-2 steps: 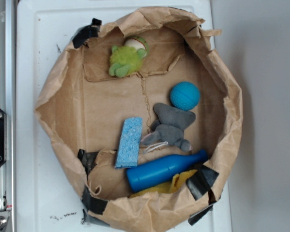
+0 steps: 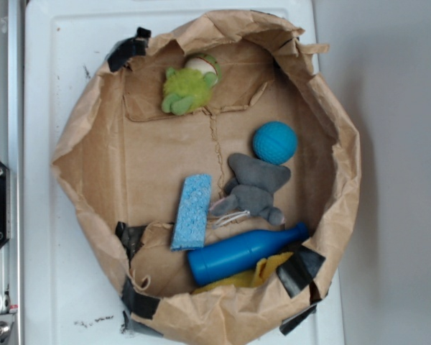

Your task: Grab the green animal.

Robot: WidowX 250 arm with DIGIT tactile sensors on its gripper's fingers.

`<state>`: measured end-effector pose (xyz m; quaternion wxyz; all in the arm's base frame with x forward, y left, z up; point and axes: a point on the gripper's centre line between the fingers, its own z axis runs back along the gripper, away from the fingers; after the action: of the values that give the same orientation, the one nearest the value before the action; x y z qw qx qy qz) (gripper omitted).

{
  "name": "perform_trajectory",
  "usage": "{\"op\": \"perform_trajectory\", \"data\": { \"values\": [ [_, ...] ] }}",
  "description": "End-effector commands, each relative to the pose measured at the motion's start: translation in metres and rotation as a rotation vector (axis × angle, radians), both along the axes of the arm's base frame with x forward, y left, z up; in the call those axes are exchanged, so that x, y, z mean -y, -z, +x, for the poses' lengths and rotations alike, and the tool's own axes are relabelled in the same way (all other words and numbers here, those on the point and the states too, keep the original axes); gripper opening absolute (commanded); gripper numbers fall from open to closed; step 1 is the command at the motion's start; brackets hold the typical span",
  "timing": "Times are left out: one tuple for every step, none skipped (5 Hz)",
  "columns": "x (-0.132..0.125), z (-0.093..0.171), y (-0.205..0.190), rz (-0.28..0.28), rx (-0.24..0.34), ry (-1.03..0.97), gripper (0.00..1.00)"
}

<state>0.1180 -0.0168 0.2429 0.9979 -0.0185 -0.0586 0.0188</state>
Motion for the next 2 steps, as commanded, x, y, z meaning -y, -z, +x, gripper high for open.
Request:
{"op": "perform_trajectory", "data": {
  "values": [
    [-0.003, 0.090, 0.011, 0.027, -0.015, -0.154, 1.00],
    [-0.029, 0.124, 0.025, 0.028, 0.028, -0.327, 1.00]
  ]
}}
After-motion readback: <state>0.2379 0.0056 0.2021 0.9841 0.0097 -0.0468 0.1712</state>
